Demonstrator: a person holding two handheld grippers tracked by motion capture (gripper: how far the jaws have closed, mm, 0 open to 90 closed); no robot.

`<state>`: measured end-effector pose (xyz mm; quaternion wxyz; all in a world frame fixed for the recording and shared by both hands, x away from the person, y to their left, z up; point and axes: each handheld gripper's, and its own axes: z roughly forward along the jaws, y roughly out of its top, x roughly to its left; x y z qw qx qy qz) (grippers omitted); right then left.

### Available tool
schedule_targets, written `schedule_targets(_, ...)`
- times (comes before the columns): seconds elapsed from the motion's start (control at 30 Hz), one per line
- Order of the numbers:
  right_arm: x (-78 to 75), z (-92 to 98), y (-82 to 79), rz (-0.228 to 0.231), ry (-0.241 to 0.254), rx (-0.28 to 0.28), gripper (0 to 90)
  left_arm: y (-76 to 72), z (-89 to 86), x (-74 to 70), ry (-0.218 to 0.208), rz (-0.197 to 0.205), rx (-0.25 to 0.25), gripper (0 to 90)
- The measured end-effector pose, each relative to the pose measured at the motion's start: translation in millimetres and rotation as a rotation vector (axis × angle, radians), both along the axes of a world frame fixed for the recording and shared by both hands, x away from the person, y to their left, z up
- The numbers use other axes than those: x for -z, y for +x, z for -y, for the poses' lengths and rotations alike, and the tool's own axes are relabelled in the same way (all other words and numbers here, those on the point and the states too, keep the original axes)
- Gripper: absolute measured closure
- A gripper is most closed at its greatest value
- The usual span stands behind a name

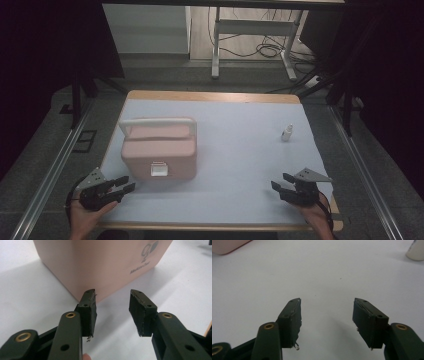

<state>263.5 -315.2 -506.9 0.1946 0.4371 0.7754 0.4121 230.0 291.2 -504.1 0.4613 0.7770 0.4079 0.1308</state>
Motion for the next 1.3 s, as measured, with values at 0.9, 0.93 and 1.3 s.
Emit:
schedule_targets(0.9,3.7,1.1,-1.3,0.004,-0.052,-0.040,42.4,-1.6,-19.3,-8.5,-0.060,-0.002,-0.128,90.0)
schedule_targets(0.93,3.5,1.7,-2.8,0.002,-0.048,-0.047,42.4,0.0,-20.7,-7.9,-0.063,-0.003,-0.135,90.0)
schedule_targets(1.3,6.4,1.4,-2.3,-0.017,-0.068,-0.047,41.4,29.9,-27.9,-13.4,-0.028,-0.030,-0.154,90.0)
